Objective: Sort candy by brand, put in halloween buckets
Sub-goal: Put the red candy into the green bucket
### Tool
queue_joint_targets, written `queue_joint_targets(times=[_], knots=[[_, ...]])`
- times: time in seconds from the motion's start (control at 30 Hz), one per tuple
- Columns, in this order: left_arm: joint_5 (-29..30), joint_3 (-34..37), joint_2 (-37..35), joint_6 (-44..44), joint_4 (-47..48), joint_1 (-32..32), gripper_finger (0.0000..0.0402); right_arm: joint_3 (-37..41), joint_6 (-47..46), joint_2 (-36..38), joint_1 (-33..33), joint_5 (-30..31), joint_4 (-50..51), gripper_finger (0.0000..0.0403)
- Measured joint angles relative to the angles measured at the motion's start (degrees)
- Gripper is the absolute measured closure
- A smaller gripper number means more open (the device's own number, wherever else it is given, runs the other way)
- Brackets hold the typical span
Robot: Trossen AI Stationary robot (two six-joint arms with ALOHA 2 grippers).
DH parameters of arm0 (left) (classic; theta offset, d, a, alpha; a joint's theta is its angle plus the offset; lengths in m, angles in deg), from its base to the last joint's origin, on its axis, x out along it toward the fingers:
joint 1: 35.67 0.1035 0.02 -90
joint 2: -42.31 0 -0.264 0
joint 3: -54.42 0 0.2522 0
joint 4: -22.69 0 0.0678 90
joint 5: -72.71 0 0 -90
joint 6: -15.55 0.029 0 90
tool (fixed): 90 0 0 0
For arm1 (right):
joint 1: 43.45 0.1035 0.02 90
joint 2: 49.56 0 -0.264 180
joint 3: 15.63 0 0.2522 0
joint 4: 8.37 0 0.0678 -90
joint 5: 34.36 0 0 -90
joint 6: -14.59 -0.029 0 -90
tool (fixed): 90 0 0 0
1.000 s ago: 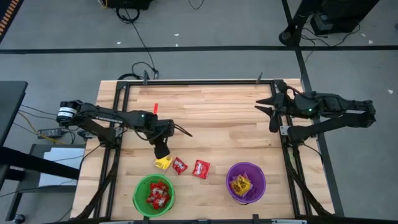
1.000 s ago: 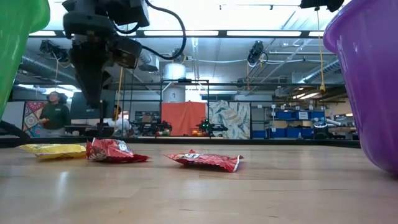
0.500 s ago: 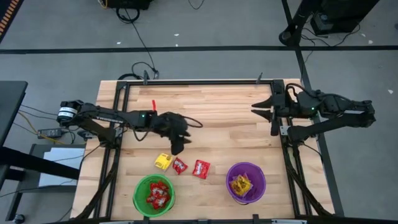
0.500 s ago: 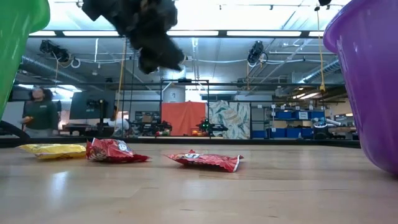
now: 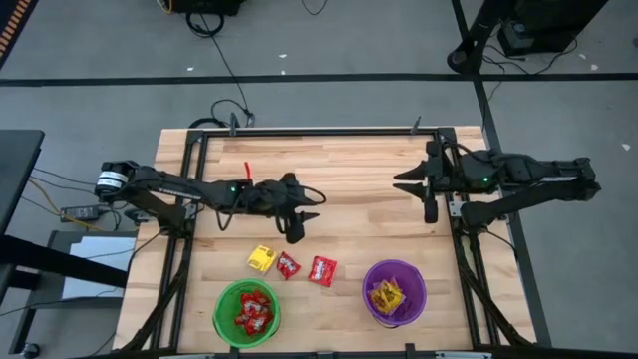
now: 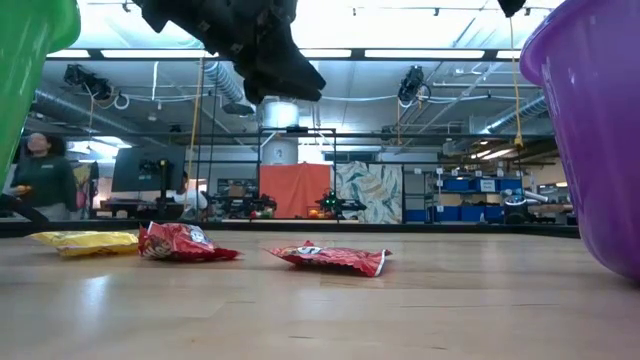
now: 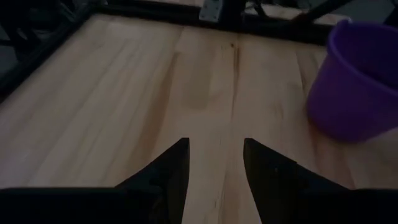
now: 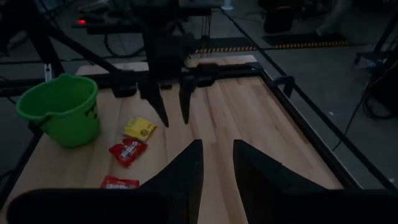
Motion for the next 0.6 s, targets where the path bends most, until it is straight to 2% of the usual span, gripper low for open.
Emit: queue_joint_targets(times=[0.3, 0.6], knots=[[-1.9, 0.0, 11.6, -1.7, -2.4, -1.4, 0.0244, 0.0, 3.1, -1.0, 2.1, 0.6, -7.0, 0.0302], [-16.7, 0.0, 18.4, -6.6, -3.5, -1.2, 0.0244, 0.0, 3.7, -1.0, 2.0, 0.6, -9.1, 0.0302]])
